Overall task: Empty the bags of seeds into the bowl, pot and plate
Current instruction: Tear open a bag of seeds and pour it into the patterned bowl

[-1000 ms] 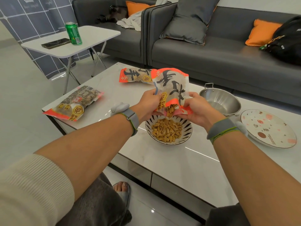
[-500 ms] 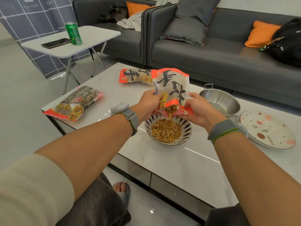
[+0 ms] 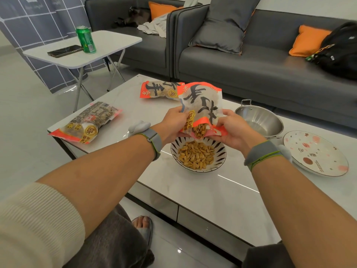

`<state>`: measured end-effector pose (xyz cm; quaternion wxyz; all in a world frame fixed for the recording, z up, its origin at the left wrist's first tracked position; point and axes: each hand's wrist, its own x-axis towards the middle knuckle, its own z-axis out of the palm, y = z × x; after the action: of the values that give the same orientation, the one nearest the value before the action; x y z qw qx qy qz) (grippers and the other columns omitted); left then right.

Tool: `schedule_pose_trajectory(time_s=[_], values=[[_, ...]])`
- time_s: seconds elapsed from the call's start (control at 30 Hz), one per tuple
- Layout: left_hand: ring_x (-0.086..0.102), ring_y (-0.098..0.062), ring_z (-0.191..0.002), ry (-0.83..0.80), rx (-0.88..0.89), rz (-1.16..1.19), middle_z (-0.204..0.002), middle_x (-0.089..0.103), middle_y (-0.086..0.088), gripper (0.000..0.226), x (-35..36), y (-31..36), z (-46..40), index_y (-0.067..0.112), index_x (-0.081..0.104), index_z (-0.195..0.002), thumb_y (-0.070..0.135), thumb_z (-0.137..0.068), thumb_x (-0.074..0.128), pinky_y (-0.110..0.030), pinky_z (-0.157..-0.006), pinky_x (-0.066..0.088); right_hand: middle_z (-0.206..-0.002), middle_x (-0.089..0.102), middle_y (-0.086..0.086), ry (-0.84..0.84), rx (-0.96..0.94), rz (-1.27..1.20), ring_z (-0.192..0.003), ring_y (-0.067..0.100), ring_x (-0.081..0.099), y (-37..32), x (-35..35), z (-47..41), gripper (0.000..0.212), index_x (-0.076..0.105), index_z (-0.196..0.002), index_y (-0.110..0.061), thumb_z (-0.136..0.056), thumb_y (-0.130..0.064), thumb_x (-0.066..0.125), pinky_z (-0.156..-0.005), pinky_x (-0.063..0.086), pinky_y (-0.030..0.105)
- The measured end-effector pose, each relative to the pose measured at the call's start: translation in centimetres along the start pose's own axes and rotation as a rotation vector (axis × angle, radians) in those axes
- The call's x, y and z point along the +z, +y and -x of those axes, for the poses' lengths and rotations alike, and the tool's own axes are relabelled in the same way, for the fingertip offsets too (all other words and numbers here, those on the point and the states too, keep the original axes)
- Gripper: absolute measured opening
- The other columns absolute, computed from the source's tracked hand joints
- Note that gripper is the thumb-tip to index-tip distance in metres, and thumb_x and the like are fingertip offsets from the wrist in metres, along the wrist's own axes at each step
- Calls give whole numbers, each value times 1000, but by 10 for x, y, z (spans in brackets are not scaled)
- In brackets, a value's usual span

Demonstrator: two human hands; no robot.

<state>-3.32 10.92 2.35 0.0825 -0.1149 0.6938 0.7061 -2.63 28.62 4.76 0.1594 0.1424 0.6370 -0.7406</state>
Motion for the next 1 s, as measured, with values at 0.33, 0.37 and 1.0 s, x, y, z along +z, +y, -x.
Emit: schedule_pose_trajectory(time_s=[0.33, 0.37, 1.0], values=[[78, -47, -91, 0, 14, -20, -108, 79, -17, 31, 2, -2, -1, 18, 69, -122, 34, -116, 44, -57, -68, 67, -131, 61, 19, 21, -17, 39, -107, 41, 74, 1, 2, 0, 63, 45, -147, -22, -98, 15, 33, -87, 63, 63], [78, -48, -92, 3, 14, -27, -111, 78, -19, 31, 2, -3, -1, 17, 69, -123, 34, -116, 44, -59, -69, 67, -131, 61, 19, 18, -17, 51, -108, 41, 73, 2, 4, 0, 63, 44, -148, -23, -98, 14, 34, -88, 62, 63], [77, -45, -89, 0, 25, 10, -104, 76, -14, 28, 0, 2, 1, 22, 69, -116, 23, -116, 41, -54, -66, 67, -133, 63, 22, 9, -34, -37, -107, 42, 73, 0, 1, -1, 63, 47, -146, -19, -96, 17, 32, -84, 64, 62]])
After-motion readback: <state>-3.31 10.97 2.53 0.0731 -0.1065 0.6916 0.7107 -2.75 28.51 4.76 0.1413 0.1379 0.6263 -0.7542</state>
